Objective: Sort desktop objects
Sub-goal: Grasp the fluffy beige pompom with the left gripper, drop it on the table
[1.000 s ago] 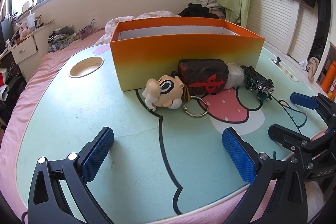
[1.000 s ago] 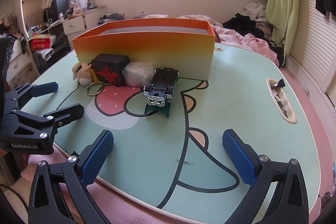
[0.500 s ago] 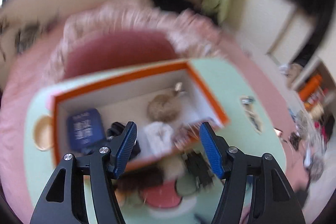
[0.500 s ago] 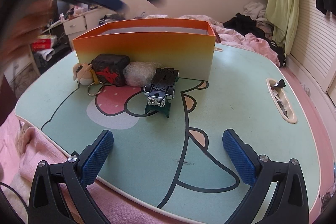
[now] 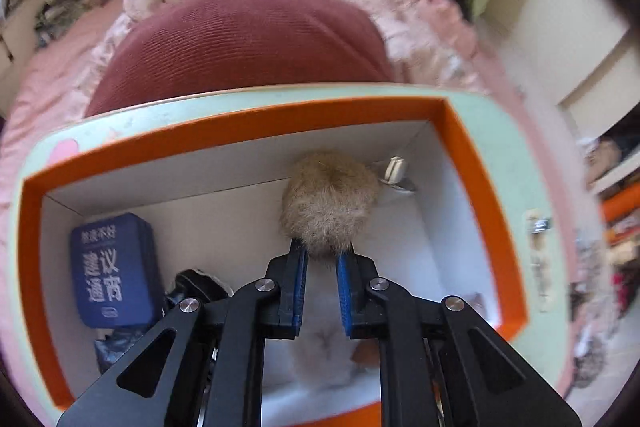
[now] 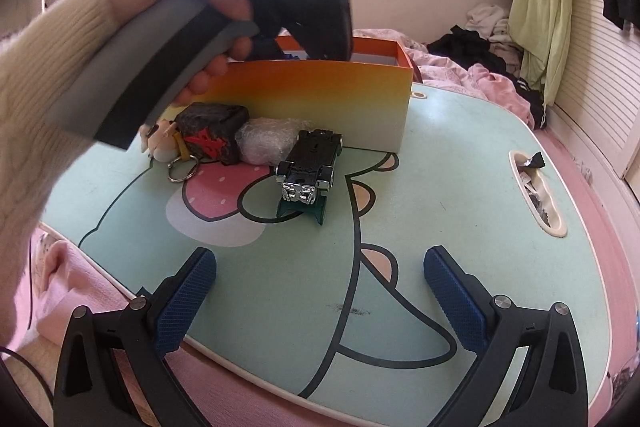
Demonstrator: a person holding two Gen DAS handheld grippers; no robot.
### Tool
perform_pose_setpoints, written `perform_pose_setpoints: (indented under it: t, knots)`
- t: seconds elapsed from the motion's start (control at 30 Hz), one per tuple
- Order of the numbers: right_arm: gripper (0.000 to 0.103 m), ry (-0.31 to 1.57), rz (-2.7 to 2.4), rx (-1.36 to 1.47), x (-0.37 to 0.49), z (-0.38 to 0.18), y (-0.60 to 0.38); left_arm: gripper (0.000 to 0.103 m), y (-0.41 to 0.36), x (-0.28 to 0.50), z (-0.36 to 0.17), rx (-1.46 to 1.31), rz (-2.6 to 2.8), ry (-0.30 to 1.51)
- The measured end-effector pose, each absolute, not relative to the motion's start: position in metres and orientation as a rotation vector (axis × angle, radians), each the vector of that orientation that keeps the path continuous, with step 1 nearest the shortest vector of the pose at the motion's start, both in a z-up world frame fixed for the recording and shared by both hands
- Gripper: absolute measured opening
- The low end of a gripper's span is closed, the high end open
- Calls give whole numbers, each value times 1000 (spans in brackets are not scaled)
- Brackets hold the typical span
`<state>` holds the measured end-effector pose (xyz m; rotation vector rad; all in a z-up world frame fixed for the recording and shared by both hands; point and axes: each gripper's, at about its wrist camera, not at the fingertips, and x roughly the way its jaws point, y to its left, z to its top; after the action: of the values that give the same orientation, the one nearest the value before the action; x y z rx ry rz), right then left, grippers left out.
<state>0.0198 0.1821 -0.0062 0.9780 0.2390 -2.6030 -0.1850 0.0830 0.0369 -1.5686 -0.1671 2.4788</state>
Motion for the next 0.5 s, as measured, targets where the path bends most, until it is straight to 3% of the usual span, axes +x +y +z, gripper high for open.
perform_pose_setpoints:
  t: [0.33,0.5]
  knots:
    - [103,239,-2603,978,20,-6,181,15,42,-69,119,-1025,2450,-370]
    - [103,240,-2604,978,20,-7,182,15,33,-27,100,-1004,2439,-357]
